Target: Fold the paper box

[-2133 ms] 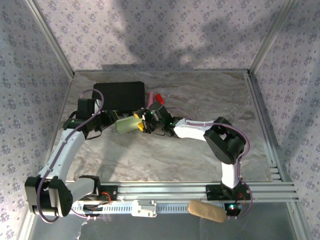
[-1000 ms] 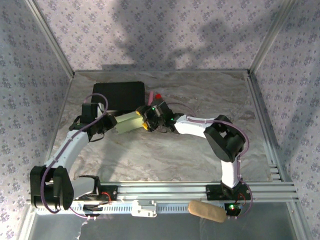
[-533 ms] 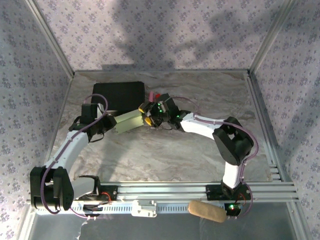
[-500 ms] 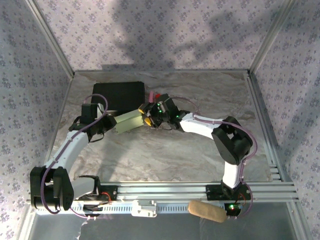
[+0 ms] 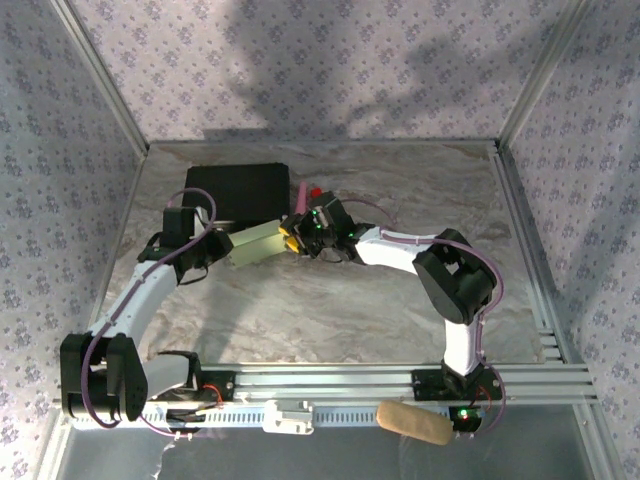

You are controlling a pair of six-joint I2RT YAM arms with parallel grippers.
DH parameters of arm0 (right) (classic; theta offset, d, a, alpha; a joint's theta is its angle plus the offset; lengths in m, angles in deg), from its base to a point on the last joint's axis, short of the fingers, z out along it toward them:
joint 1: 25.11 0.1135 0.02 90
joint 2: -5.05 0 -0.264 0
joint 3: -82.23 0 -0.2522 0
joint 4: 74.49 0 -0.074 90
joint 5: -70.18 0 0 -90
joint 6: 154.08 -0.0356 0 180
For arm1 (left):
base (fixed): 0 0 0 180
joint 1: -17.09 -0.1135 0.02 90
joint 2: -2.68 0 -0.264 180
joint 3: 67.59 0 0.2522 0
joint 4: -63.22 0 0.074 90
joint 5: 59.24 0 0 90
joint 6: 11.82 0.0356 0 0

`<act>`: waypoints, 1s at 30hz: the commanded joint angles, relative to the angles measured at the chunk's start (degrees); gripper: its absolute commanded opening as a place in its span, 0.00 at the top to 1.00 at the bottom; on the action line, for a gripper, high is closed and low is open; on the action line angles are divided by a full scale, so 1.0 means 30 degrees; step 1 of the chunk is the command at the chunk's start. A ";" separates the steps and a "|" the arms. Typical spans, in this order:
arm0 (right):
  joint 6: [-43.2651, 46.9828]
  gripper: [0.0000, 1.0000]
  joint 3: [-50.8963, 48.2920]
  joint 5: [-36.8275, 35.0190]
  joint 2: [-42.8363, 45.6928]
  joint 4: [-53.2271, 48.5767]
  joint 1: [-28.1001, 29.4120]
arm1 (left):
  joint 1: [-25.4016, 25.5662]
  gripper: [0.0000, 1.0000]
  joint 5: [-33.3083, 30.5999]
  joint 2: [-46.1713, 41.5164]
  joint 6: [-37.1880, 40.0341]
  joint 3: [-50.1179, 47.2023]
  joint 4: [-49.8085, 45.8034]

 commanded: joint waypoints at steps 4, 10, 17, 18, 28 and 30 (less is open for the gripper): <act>-0.0143 0.63 -0.0598 -0.0010 -0.0886 -0.0777 -0.0117 | -0.0099 0.81 -0.0753 -0.0033 0.0515 0.0085 -0.1594; -0.0386 0.66 -0.0936 -0.0095 -0.1032 -0.0881 -0.0140 | -0.0114 0.74 -0.0998 -0.0383 0.0704 0.0448 -0.2143; -0.0342 0.67 -0.1031 -0.0123 -0.0884 -0.0956 -0.0180 | -0.0288 0.69 -0.0873 -0.0683 0.0933 0.0953 -0.2345; -0.0367 0.68 -0.1044 -0.0068 -0.0873 -0.0893 -0.0197 | -0.0420 0.69 -0.0514 -0.0657 0.0900 0.0816 -0.1964; -0.0266 0.69 -0.0868 -0.0015 -0.0665 -0.1119 -0.0318 | -0.0841 0.83 0.0977 0.0752 0.0595 -0.0184 -0.0248; -0.0283 0.69 -0.0880 -0.0016 -0.0650 -0.1202 -0.0358 | -0.0821 0.86 0.1062 0.0728 0.0508 -0.0461 -0.0041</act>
